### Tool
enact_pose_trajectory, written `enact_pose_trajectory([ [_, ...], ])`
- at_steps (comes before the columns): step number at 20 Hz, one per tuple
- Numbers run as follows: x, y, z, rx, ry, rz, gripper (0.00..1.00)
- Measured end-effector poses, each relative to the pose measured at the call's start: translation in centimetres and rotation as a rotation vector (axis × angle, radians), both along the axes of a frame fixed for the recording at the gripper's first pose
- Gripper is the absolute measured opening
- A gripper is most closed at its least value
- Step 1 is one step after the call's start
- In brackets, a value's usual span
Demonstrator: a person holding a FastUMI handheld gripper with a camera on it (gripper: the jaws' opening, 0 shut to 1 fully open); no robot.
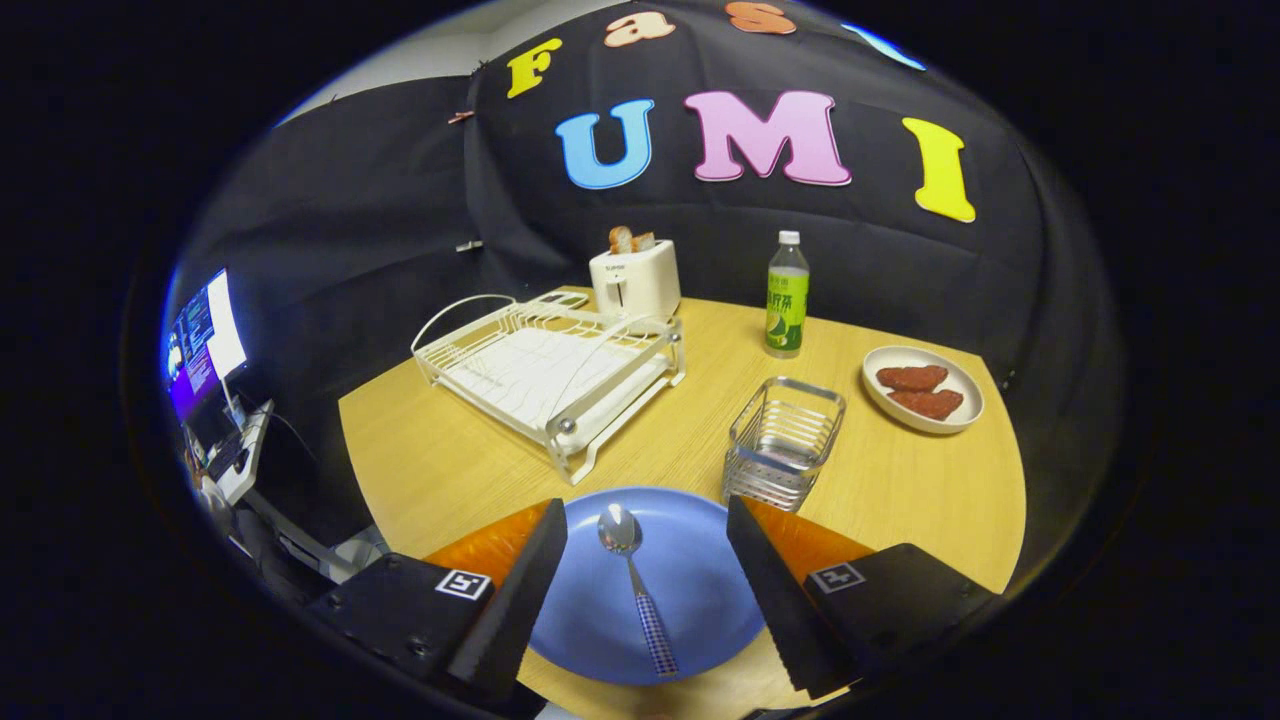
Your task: Take the plate from the dish rack, then take the spoon from the basket and place it into the plate.
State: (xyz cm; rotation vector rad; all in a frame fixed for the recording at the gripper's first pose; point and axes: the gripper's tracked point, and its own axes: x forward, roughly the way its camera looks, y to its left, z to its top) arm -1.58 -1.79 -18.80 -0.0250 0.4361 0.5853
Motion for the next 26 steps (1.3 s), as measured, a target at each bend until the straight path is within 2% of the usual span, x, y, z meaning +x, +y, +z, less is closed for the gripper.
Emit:
enact_pose_trajectory([
  [4,0.2,-1.5,5.9,0.039,-0.075,-0.125,0.99],
  [8,-0.1,-4.1,12.5,0.098,-0.179,-0.292,0.99],
  [12,-0.5,-7.2,16.1,0.095,-0.223,-0.472,0.99],
  [15,-1.9,-8.8,19.4,0.117,-0.295,-0.576,0.99],
  [19,-4.8,-10.7,21.6,0.052,-0.385,-0.652,0.99],
  [23,-6.9,-11.2,21.5,0.015,-0.387,-0.704,0.99],
  [26,-7.3,-10.1,21.1,0.047,-0.362,-0.73,0.99],
])
